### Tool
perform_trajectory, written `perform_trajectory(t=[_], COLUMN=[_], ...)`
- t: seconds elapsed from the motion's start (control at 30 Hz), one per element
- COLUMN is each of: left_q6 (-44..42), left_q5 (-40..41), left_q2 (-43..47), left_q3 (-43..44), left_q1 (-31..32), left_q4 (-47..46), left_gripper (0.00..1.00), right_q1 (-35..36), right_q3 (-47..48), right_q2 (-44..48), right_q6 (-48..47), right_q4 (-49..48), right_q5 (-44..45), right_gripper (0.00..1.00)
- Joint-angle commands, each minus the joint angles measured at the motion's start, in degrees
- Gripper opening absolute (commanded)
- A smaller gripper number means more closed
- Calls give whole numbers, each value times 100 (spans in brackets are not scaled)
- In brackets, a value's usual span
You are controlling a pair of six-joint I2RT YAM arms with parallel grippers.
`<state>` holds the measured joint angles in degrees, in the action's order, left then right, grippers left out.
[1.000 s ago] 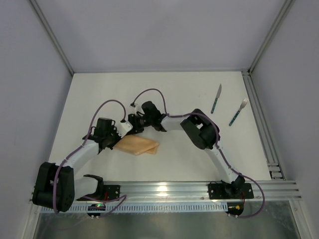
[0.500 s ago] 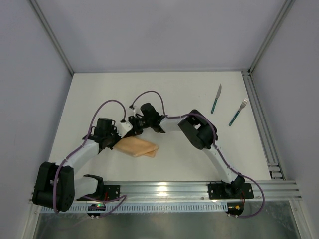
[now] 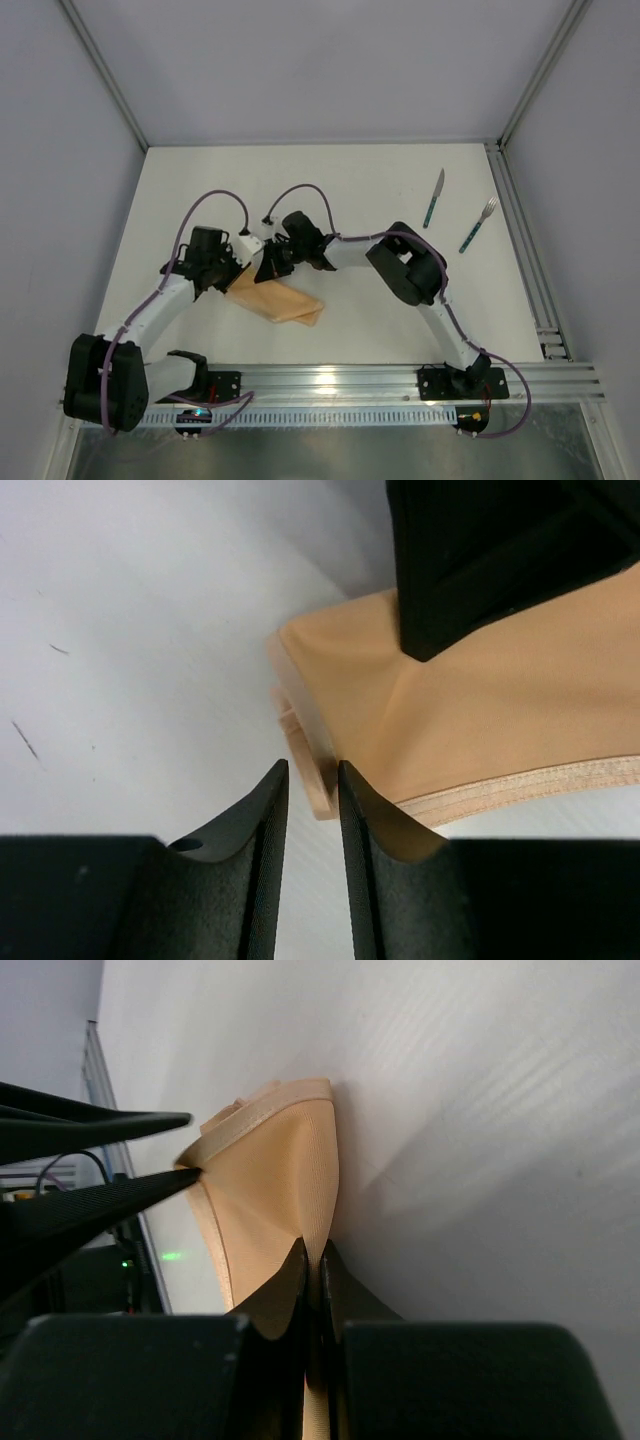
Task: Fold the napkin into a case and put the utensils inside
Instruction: Pick up the smaller rectangle-folded napkin from the center of the board, then turn over the smaller rectangle-folded napkin at the center of the board.
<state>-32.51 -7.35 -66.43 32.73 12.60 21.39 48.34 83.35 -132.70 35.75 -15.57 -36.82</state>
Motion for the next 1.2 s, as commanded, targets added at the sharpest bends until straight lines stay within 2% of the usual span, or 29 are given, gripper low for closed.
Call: perform_trajectory(t=[0.0,0.1,0.27,0.37,0.63,0.77,0.97,1.17], left_q6=[438,947,844,773,869,869,861,852], left_q5=[-485,-635,-180,330,489,533,568,569], left_q2=[236,341,745,886,1124,1133,1168,1194], left_q3=[786,1489,1991,1957,1904,1904,1886,1877], left_q1=[-21,-21,-21,-21,-30,-38,-38,-38], left_q4=[856,1788,2755,2888,2942,2906,2889,2871], left_gripper=[29,31,31,31,31,31,31,31], right_q1=[35,-35,-236,-351,-685,-694,-720,-738], right_q3=[-266,-389,-618,-810,-1207,-1155,-1128,-1023], right_q2=[631,1026,1553,1834,2547,2767,3031,3031], right_q6=[-743,-972,-1298,-1465,-1878,-2299,-2739,-3047], right_q4=[994,1459,2048,2269,2708,3199,3648,4027], right_q5=[859,1246,1923,2205,3118,4460,5772,7661], right_gripper=[4,4,4,4,4,4,4,4])
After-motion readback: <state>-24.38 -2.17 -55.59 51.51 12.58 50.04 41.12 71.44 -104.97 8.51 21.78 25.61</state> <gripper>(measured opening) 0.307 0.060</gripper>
